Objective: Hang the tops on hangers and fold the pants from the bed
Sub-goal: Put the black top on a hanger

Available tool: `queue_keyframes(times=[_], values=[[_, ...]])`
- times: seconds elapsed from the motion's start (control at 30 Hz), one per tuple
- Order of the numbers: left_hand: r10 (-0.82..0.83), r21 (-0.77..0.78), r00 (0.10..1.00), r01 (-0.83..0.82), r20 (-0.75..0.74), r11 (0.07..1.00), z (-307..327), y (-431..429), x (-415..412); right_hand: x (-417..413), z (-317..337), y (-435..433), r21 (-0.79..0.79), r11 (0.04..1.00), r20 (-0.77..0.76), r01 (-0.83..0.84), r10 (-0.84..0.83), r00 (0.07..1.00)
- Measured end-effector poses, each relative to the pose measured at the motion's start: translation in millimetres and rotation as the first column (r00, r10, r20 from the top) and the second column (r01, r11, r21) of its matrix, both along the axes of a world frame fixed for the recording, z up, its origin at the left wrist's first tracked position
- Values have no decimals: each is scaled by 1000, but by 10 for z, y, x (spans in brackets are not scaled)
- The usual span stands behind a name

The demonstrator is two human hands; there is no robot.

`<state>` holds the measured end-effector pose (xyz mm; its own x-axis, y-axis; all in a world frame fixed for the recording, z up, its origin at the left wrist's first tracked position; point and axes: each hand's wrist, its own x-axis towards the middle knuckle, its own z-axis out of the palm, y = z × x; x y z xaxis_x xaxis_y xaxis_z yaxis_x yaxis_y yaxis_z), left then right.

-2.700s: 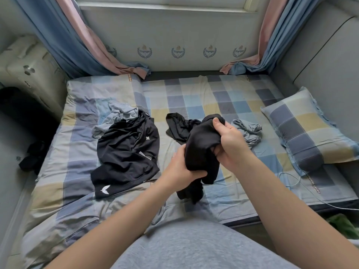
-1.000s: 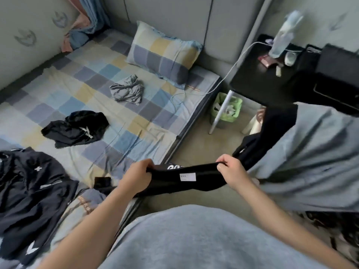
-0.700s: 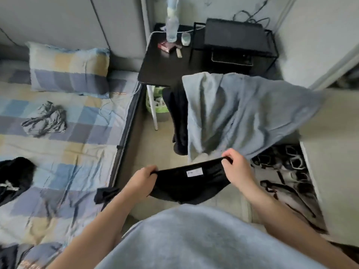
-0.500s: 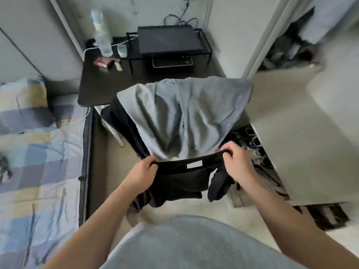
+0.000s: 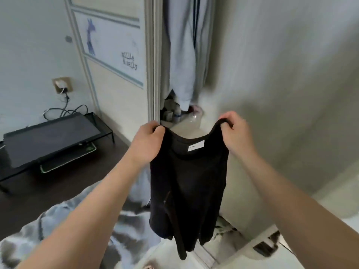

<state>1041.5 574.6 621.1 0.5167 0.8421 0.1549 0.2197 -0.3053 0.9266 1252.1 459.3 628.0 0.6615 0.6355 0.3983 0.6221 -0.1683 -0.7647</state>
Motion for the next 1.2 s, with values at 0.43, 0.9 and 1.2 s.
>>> queue_keyframes(times=[0.43, 0.9, 1.2], values=[[-306, 437, 925, 186, 223, 880, 2784, 1366, 1483, 953, 2791, 827, 337, 914, 289, 225, -328, 900], [-185, 716, 962, -15, 200, 698, 5085, 1580, 2385, 1548, 5186, 804, 101, 801, 666, 591, -495, 558], [-199, 791, 954, -61, 226, 609, 5633, 1114, 2660, 1614, 5501, 424, -42, 489, 858, 871, -429, 283]])
